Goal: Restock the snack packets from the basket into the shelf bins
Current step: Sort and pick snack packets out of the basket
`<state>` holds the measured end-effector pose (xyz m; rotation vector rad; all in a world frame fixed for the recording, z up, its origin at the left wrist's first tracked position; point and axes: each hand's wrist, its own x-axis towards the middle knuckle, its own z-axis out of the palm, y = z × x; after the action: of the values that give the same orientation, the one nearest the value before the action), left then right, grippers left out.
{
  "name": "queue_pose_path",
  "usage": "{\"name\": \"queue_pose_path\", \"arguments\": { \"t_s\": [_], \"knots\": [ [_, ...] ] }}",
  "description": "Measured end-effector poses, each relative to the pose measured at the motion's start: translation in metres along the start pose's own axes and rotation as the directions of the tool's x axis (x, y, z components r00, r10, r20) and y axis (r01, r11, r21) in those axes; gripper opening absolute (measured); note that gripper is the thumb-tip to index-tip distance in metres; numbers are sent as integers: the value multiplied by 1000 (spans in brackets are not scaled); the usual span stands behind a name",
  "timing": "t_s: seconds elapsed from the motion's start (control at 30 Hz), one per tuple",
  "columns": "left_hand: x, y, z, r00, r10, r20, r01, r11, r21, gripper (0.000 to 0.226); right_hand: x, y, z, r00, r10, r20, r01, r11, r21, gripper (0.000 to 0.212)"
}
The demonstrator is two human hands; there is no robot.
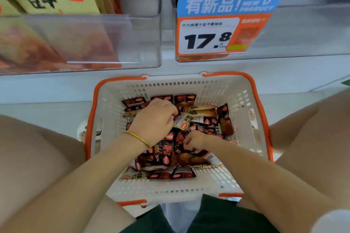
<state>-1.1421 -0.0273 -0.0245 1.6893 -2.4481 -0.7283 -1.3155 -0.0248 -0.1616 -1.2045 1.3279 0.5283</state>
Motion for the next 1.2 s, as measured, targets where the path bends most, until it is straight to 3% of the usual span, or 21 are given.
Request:
{"name": "queue_pose_path", "arguments": {
  "t_s": [0.07,0.2,0.37,0.47,0.53,0.6,0.7,0.73,0.83,0.9,0.97,1.03,1.1,1.2],
  "knots": [
    [1,1,2,999,-23,26,23,1000,13,25,-12,-4,-12,998,-68,9,68,998,-6,33],
    [5,2,7,983,-87,159,80,996,45,34,-60,-28,-54,965,-205,162,225,967,-120,33],
    [2,22,0,947,-137,289,210,948,-241,64,-141,-43,-108,878,-427,216,435,900,8,29],
    [-2,40,-14,974,-138,178,193,918,-346,49,-180,-38,-119,827,-535,172,512,844,159,25],
    [-7,55,-32,987,-143,73,161,881,-446,28,-200,-34,-119,808,-589,19,549,763,342,13],
    [-11,71,-53,988,-146,-41,99,827,-554,18,-219,-27,-118,786,-594,-170,600,666,444,24],
    [-17,98,-85,967,-137,-214,-28,781,-624,17,-247,-21,-109,759,-630,-165,633,656,411,57],
    [-18,107,-95,958,-126,-256,-72,761,-645,19,-258,-23,-104,740,-651,-169,660,656,367,52],
    [-19,136,-125,941,-69,-331,-187,709,-680,20,-297,-30,-96,637,-684,-356,766,612,194,17],
    [-19,153,-148,913,-34,-405,-266,704,-659,21,-326,-35,-103,554,-708,-438,824,541,169,10],
    [-15,161,-175,840,-63,-539,-310,760,-571,17,-352,-42,-120,502,-700,-509,862,454,225,11],
    [-5,160,-199,730,-30,-682,-332,858,-393,14,-368,-52,-147,475,-621,-624,872,428,238,12],
    [13,148,-216,663,59,-746,-252,956,-149,16,-369,-66,-180,454,-505,-734,862,457,219,18],
    [47,125,-227,747,77,-660,-35,996,77,40,-350,-89,-232,463,-346,-816,772,610,180,21]
  ]
}}
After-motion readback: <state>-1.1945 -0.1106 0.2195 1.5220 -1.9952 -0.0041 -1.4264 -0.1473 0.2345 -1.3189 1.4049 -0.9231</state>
